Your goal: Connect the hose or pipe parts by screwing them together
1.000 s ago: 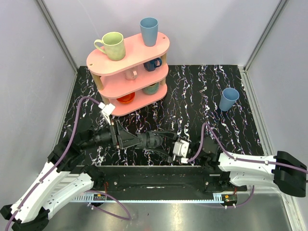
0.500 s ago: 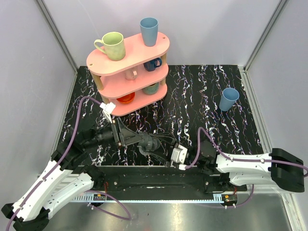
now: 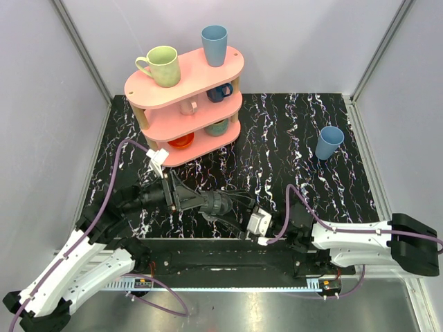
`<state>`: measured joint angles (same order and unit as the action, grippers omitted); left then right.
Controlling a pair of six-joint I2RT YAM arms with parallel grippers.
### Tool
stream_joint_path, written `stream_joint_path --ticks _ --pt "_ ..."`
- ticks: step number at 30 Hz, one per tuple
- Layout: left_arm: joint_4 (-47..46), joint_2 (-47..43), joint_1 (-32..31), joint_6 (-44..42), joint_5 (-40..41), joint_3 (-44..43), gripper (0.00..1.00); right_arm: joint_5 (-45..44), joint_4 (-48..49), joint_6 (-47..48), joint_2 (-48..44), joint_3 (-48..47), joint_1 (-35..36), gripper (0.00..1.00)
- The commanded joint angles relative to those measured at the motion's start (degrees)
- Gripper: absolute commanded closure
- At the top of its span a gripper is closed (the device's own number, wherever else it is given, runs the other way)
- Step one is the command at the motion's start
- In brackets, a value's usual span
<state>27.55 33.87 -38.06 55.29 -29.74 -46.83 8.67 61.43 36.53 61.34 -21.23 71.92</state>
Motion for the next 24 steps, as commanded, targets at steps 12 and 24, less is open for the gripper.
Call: stream_joint_path --ticks 12,24 --pt "-5.92 3.31 -0.17 1.31 -6.91 0.24 1.00 2.94 1.94 -1.28 -2.28 -2.14 1.03 0.75" --pt "-14.72 5.07 -0.17 -6.68 -14.38 5.52 1.00 5.04 -12.46 -15.25 -3.95 -10.75 1.03 0.77"
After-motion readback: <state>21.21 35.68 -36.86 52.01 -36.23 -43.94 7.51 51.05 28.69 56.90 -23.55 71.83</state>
